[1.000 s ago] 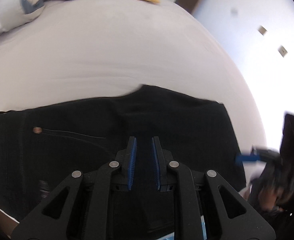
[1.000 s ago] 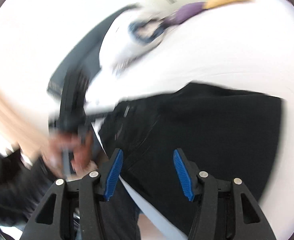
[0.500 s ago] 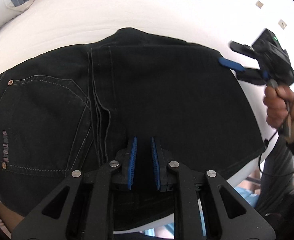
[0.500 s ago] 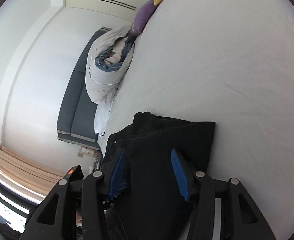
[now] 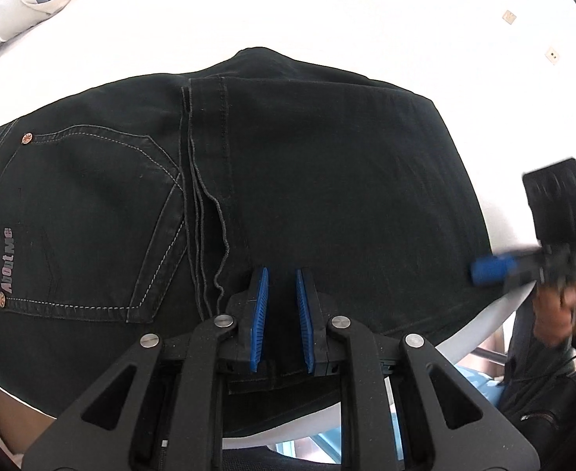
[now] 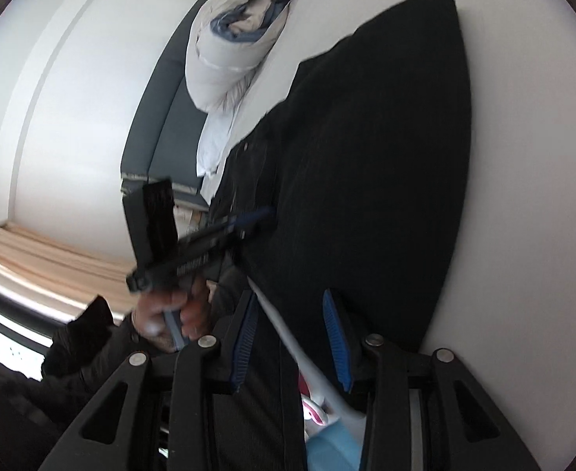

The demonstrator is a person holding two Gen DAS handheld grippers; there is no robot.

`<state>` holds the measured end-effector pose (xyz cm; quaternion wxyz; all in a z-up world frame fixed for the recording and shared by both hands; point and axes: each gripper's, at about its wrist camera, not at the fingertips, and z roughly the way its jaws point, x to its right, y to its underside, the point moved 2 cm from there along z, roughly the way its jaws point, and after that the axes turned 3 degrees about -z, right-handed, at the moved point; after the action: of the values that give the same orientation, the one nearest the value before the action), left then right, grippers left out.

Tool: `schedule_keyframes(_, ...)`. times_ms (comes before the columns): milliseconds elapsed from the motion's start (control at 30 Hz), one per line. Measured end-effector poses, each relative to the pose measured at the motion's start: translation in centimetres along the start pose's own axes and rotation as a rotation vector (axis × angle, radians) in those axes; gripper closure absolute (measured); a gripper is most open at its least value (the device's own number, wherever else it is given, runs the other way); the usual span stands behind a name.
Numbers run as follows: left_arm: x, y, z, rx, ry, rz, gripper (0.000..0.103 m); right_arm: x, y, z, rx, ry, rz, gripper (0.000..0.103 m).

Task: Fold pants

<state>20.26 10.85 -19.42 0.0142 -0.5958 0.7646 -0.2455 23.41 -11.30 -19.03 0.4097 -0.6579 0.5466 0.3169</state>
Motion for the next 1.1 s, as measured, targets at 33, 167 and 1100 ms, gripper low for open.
schedule_keyframes(33, 0.0, 0.2, -0.1, 0.006, 0.005, -0.008, 0.088, -0.2, 0.4, 0.3, -0.013, -0.001, 0.005, 0.065)
schedule_keyframes(167, -1.7, 0.9, -2.0, 0.056, 0.032, -0.084, 0.088, -2.2, 2.0, 1.1, -0.131, 0.095, -0.068, 0.063)
schedule_keyframes(1100, -28.2, 14.9, -10.9, 0.644, 0.364, -1.071, 0.087, 3.9, -5.9, 2.7, 0.069, -0.004, 0.241, 0.082)
